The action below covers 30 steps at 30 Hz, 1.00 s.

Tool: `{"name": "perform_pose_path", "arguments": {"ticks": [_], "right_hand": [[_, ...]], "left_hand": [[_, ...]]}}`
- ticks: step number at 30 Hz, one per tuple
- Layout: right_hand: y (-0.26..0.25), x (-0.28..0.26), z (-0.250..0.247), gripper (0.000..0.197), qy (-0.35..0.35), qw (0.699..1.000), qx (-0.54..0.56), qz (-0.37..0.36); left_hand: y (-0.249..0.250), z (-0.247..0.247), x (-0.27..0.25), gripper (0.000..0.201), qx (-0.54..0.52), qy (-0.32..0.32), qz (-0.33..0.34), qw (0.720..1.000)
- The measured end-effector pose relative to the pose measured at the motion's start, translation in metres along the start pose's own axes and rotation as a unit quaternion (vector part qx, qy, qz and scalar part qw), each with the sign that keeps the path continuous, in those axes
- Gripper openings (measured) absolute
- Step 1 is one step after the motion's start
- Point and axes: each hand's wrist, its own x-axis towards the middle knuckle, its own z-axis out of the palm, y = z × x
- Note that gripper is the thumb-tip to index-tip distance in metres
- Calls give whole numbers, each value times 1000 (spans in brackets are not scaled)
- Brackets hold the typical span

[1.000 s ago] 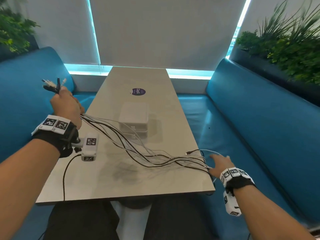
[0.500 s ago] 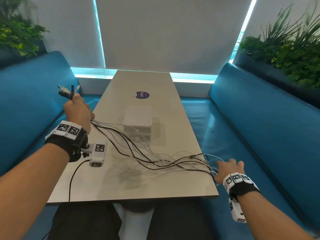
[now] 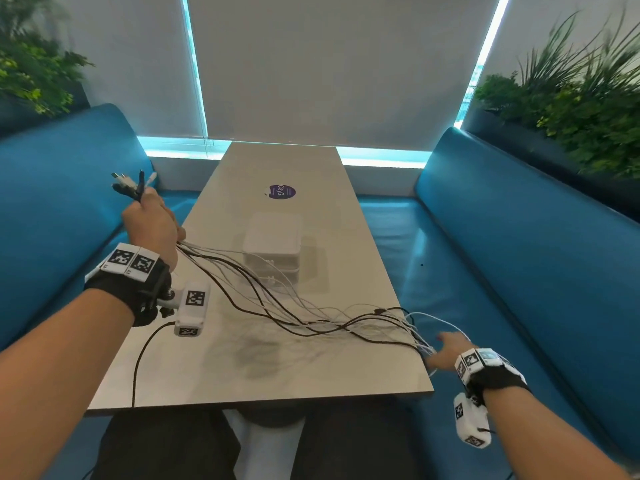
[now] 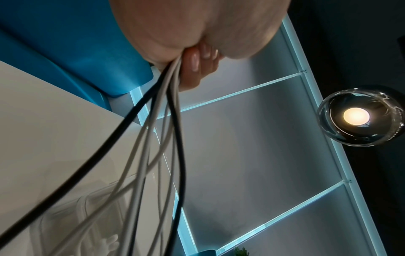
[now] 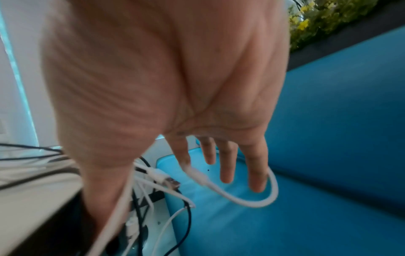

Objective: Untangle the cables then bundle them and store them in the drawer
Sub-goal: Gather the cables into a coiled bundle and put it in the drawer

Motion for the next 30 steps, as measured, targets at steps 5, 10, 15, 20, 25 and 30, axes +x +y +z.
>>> {"name": "perform_pose_path", "arguments": {"ticks": [5, 10, 15, 20, 25, 30], "right_hand": [[4, -8, -10, 88, 27, 997, 69, -34], [-12, -14, -22, 80, 121, 981, 65, -137], [-60, -28, -37, 66, 219, 950, -12, -224], [-136, -57, -52, 52, 288, 888, 95, -345], [-223, -109, -71, 72, 206, 822, 220, -484], [-299, -141, -77, 77, 84, 843, 158, -508]], "left_hand": [[-2, 4, -6, 32, 4, -9, 5, 1000], [-3, 13, -19, 33, -3, -29, 17, 999], [0, 18, -35, 34, 23, -56, 41, 997], [0, 24, -53, 35, 9, -95, 26, 995], [-6, 26, -71, 35, 14, -147, 27, 989], [-13, 22, -87, 35, 29, -186, 60, 980]]}}
